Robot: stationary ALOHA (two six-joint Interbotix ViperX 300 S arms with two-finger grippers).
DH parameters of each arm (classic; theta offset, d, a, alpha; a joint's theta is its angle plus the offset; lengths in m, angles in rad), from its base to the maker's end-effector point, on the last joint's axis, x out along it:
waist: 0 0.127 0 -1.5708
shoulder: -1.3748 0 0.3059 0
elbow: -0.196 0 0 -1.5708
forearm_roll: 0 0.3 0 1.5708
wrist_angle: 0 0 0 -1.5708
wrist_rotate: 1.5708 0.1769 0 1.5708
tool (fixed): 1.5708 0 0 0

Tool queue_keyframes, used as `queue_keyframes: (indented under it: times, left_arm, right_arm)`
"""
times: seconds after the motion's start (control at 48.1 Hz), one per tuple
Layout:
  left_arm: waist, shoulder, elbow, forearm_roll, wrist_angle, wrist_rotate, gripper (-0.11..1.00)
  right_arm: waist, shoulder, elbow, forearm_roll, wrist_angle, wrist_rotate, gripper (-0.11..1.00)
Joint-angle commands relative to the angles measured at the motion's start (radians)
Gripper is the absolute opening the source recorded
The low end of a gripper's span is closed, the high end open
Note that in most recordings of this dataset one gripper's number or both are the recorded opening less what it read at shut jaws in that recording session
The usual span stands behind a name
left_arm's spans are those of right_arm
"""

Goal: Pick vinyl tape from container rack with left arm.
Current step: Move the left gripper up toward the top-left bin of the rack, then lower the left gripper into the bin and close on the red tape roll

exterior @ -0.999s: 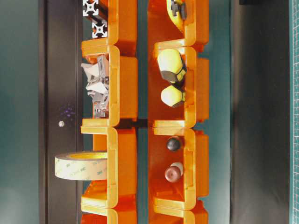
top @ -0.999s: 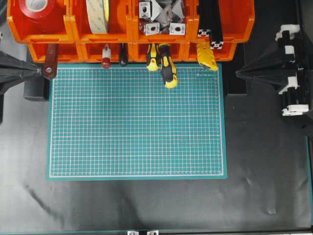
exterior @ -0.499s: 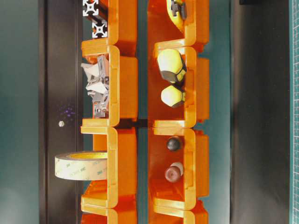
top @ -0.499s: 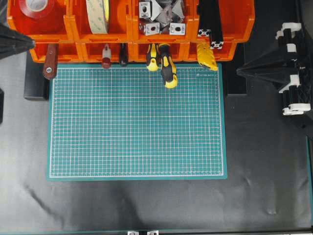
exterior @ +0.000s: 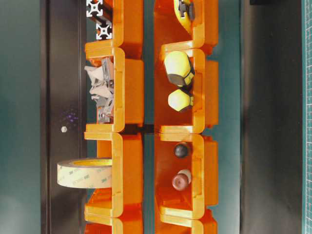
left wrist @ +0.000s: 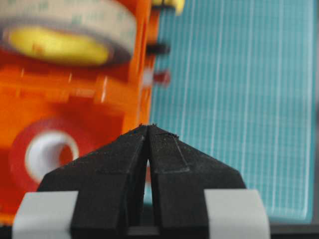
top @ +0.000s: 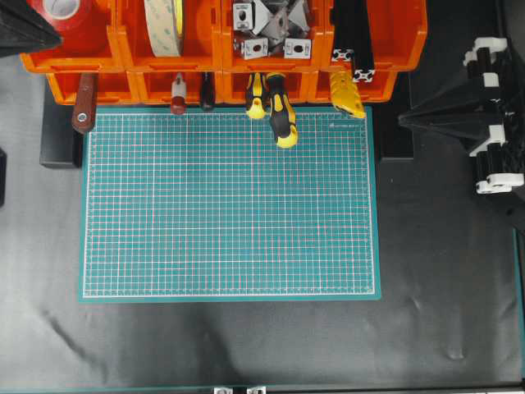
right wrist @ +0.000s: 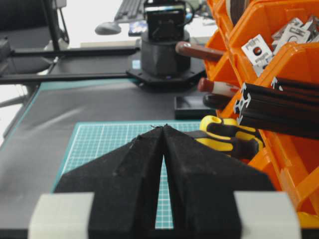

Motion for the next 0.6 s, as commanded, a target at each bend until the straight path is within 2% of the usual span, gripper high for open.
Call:
queue_keyframes:
  times: [0.0, 0.166, 0.25, 0.312, 0.499, 0.541, 0.582]
  left_arm:
    - [0.028, 0.021, -0.058, 0.003, 0.103, 0.031, -0.01]
    - [0.032, 0.055, -0.086, 0.006, 0.169, 0.101, 0.01]
    - [0.038, 0.066, -0.092, 0.014, 0.173, 0.126, 0.08]
    - [0.049, 0.075, -0.097, 0.018, 0.179, 0.147, 0.19]
    - [0.08, 0.11, -0.097, 0.018, 0.192, 0.166, 0.67]
    - [0.086, 0.115, -0.095, 0.018, 0.192, 0.169, 0.74]
    - [0.092, 0.121, -0.097, 0.018, 0.192, 0.172, 0.76]
  right_arm:
    - [0.002, 0.005, -0.034, 0.002, -0.017, -0.002, 0.0]
    - [0.003, 0.005, -0.034, 0.002, -0.017, -0.002, 0.0]
    - [0.003, 0.005, -0.034, 0.002, -0.017, -0.002, 0.0]
    - [0.005, 0.006, -0.034, 0.002, -0.017, -0.002, 0.0]
    - [0.011, 0.005, -0.032, 0.002, -0.017, -0.002, 0.0]
    - [0.011, 0.006, -0.032, 0.002, -0.017, -0.002, 0.0]
    - [0.011, 0.006, -0.032, 0.002, -0.017, -0.002, 0.0]
